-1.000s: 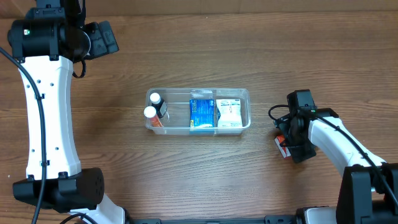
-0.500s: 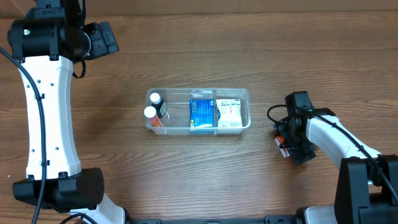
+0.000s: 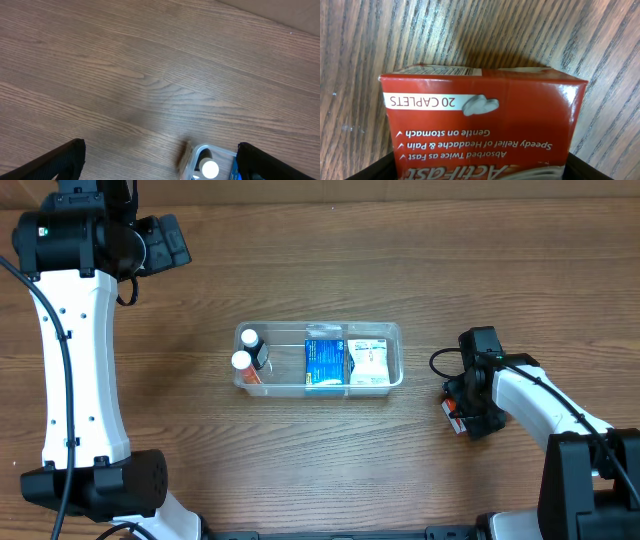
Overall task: Pack container
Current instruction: 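Move the right gripper to the red Actifast box and grasp it, then lift the red Actifast box and carry it over the container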
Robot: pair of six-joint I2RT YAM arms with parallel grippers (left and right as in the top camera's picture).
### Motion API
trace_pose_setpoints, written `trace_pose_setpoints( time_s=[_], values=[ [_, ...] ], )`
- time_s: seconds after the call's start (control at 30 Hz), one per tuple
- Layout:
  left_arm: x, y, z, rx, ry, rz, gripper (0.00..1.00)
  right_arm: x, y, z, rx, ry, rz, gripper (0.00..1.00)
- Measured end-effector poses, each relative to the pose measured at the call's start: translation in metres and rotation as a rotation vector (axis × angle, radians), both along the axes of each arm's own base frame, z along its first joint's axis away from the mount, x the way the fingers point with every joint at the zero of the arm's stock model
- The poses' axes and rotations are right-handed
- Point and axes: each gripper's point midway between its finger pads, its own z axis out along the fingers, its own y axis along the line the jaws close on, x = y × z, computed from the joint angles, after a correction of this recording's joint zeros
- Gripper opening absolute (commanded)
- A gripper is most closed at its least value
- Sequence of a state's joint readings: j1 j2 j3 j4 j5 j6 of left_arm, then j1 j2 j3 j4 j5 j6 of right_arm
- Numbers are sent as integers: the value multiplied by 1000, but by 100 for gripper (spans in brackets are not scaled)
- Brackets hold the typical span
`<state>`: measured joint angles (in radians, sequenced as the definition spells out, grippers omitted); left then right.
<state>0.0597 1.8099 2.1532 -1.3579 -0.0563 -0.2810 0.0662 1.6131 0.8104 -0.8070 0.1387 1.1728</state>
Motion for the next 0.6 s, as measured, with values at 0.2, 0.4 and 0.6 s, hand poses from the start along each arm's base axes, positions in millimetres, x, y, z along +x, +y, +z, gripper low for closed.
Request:
trace_pose_setpoints(
  time_s=[0.2,0.4,0.6],
  values=[
    [0,0,0,0,0,0,97,1,0,1,-2,7,53,62],
    [0,0,0,0,-1,0,97,16,1,12,-6,-2,159,61],
    [1,0,0,0,-3,0,97,50,4,54,-17,-51,290,63]
  ],
)
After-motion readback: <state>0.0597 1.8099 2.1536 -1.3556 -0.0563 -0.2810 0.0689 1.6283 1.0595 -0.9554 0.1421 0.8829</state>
